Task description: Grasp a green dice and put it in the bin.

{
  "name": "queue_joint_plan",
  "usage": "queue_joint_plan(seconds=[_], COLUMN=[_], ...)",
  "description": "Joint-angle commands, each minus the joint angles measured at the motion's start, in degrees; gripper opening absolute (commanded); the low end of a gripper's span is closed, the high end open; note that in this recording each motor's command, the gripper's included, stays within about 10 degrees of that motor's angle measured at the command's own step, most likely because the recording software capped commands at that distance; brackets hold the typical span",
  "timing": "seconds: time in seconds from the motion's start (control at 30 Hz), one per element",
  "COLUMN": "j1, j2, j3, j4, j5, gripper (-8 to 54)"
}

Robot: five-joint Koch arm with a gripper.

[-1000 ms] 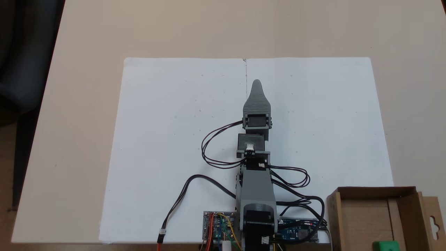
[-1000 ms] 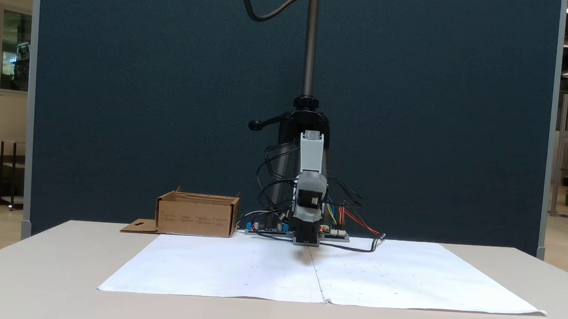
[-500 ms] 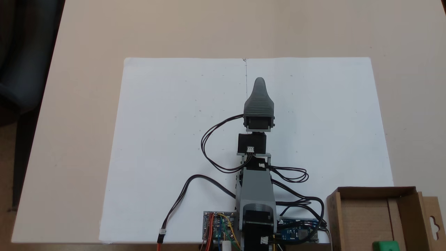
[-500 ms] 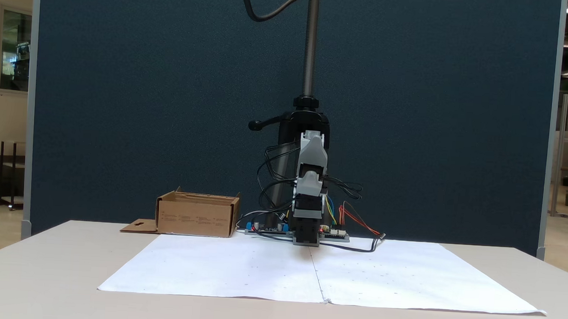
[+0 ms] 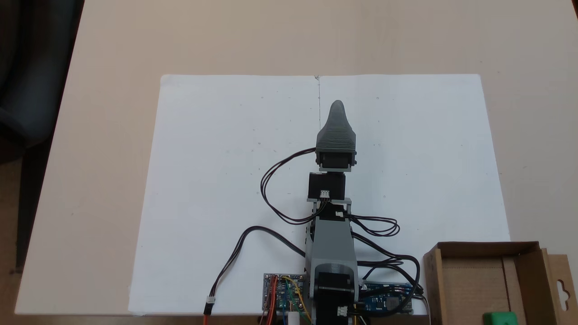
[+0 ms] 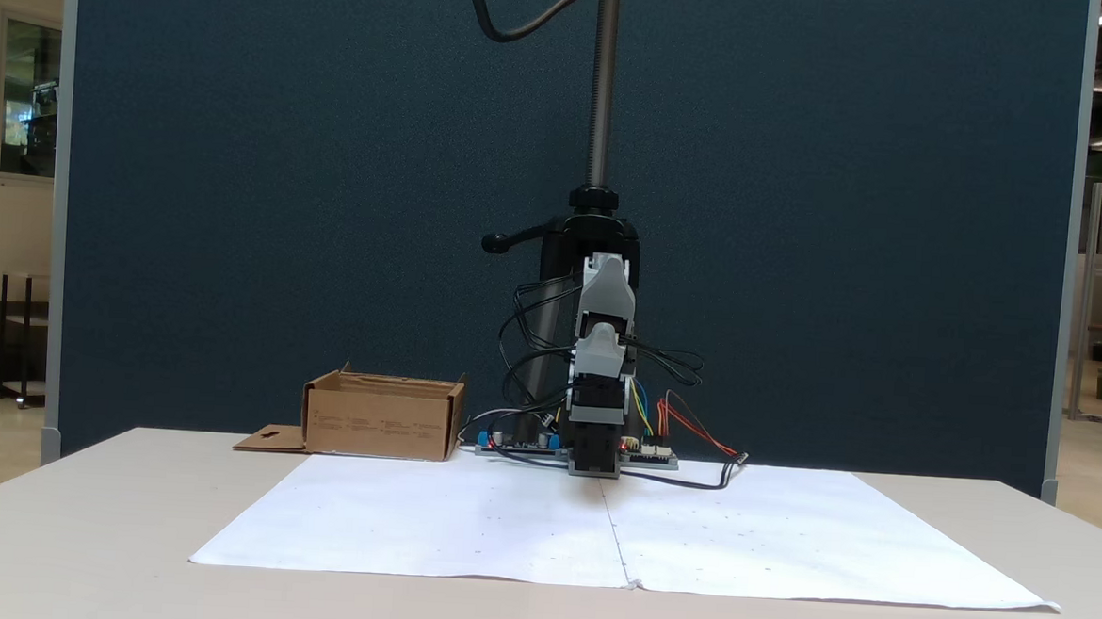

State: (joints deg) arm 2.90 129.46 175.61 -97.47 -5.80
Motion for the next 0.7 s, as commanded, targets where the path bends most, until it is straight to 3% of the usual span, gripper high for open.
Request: queue_joint_plan(seconds=[0.0,0.67], j1=[0.0,-0.8], j2=[6.1,6.1], j3=[4.0,4.0], j4=[-3.1,0.7], j5=[-4.8,-4.8], gripper=[45.6,45.6])
